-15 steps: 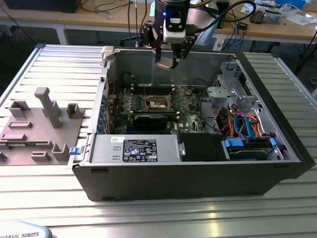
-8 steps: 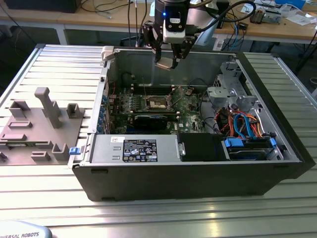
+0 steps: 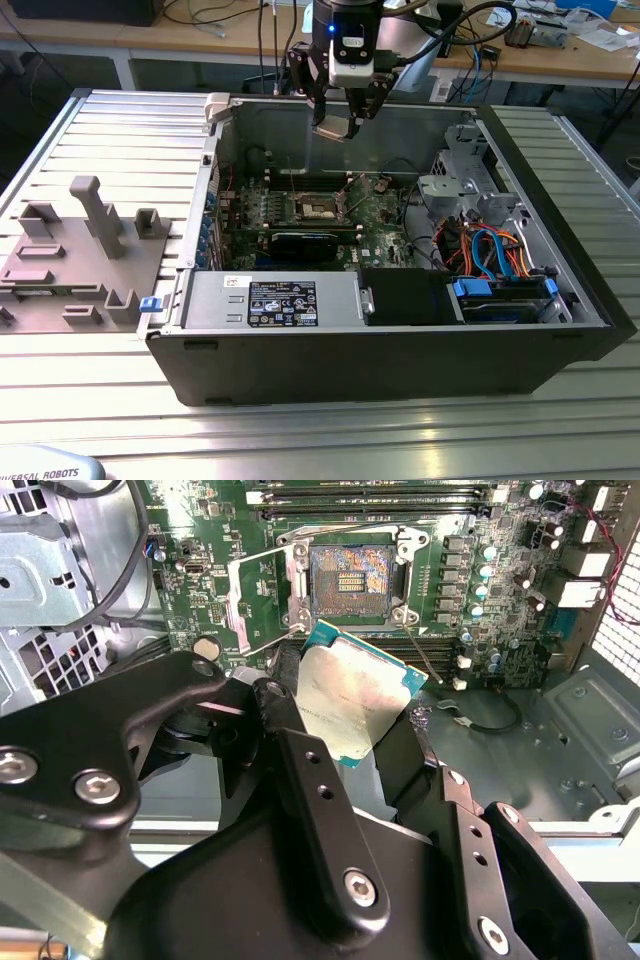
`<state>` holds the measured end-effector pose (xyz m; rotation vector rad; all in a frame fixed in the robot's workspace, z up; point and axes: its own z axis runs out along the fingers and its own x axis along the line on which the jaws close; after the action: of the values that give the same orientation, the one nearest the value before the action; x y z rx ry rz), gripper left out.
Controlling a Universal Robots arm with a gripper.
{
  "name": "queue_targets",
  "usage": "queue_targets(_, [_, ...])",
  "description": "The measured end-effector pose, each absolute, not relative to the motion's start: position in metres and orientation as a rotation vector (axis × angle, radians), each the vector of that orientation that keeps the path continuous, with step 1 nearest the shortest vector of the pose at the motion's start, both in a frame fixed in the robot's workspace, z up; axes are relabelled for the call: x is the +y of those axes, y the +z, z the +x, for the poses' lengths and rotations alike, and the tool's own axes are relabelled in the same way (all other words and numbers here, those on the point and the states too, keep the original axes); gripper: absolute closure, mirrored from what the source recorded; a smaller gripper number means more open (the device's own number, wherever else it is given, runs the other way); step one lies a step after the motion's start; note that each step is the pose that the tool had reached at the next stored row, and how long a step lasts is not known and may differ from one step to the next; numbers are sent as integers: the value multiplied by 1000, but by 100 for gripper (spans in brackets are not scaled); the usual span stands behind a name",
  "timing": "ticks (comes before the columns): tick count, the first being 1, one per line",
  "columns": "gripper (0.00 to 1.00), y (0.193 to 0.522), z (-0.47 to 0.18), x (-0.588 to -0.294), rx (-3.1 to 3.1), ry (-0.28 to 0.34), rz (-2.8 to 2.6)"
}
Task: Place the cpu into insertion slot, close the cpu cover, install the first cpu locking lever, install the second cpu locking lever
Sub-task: 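Place the cpu into insertion slot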
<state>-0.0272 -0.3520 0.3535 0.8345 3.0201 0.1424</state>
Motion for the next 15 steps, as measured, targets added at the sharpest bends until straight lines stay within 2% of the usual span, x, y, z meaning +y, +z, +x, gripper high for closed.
queue_targets(15, [45,353,-27,-352,3016,142,848])
